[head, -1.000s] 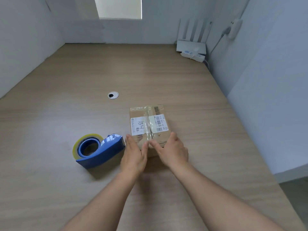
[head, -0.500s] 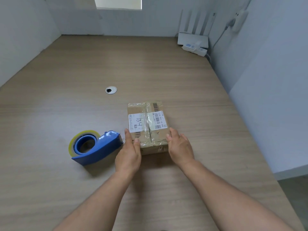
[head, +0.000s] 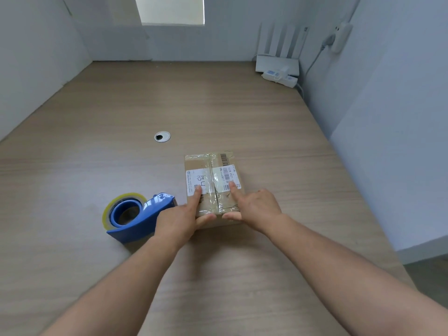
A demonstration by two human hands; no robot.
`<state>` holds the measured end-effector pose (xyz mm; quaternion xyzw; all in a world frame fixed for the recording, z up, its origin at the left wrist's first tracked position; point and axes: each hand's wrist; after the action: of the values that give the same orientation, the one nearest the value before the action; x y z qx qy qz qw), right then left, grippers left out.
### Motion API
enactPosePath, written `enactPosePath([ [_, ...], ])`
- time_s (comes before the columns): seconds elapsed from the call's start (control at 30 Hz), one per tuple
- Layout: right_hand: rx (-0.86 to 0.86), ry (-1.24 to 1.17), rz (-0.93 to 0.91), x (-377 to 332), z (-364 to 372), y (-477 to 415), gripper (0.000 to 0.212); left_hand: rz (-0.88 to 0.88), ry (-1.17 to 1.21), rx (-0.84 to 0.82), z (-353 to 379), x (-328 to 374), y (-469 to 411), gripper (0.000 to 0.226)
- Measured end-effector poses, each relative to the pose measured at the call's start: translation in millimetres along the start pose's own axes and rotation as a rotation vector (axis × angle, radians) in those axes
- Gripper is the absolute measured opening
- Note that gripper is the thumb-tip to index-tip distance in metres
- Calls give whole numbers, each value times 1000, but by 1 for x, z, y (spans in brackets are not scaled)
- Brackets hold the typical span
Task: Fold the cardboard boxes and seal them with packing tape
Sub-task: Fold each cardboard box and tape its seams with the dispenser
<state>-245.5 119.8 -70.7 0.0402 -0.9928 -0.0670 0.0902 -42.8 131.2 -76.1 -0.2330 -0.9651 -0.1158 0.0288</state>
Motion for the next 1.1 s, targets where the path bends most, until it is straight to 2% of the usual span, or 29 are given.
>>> enactPosePath([
  [0.2, -122, -26, -200, 25, 1, -4, 76, 69, -35, -64, 3, -15, -8, 84],
  [0.37, -200, 19, -278, 33, -10, -11, 80, 134, 68, -136, -4, -25, -8, 86],
  [0.47, -237, 88, -282, 41, -24, -15, 85, 245, 130, -249, -18, -37, 1, 92],
  [0.53, -195, 125, -288, 40, -30, -19, 81, 271, 117, -295, -26, -42, 2, 92],
  [0.77, 41, 184, -354, 35, -19, -17, 78, 253, 3, -230, -26, -40, -1, 82],
  [1.1, 129, 91, -214, 19, 5, -7, 81, 126, -60, -71, -6, -27, -10, 80],
])
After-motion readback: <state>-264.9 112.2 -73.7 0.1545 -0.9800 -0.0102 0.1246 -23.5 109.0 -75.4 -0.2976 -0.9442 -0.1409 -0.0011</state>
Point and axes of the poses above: each hand's wrist, its own y-axis away from the middle knuckle, its own z-axis out of the palm, x = y × z, and after that the axes turned 14 degrees about z, right-handed
